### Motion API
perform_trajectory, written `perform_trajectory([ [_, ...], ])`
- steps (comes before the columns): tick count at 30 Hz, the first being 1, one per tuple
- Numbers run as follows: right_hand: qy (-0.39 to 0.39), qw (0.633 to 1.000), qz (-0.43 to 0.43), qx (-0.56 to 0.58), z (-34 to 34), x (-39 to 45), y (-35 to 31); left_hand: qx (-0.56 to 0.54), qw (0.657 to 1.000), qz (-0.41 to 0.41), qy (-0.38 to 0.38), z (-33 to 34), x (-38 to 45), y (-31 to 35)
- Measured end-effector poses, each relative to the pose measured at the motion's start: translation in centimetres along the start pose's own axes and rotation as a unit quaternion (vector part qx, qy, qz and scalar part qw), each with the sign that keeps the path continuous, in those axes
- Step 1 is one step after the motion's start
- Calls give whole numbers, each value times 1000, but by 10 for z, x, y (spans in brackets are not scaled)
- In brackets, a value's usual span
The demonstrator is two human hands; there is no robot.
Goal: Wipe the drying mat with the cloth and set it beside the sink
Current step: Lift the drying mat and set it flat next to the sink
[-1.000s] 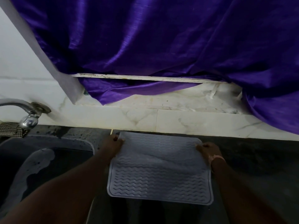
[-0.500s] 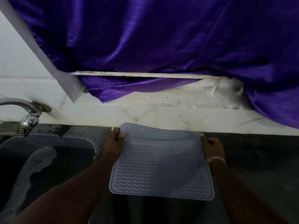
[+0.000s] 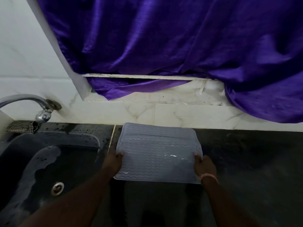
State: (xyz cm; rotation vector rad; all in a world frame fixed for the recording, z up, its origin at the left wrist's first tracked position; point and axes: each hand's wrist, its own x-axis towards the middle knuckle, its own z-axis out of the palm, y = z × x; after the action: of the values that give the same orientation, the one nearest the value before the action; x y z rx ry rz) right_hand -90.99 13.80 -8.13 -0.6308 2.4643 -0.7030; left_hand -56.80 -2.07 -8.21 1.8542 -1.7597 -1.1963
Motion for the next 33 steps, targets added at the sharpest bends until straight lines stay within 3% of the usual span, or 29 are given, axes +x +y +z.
perform_trajectory([
  [7, -18, 999, -6, 27, -19, -1, 6, 99, 993, -65, -25, -14, -8, 2],
  [14, -13, 999, 33, 32, -21, -5, 30, 79, 991, -106, -20, -19, -23, -13],
  [19, 25, 998, 53, -13, -15, 2, 22, 126, 988, -90, -12, -20, -21, -10],
  [25, 6, 1000, -6, -8, 0, 50, -26, 91, 994, -66, 8, -12, 15, 18],
  [30, -24, 998, 60, 18, 11, 92, -51, 110, 993, -44, 19, -6, 49, 43],
  [33, 4, 996, 86, 21, 14, 100, -57, 117, 990, -66, 46, 0, 61, 41],
])
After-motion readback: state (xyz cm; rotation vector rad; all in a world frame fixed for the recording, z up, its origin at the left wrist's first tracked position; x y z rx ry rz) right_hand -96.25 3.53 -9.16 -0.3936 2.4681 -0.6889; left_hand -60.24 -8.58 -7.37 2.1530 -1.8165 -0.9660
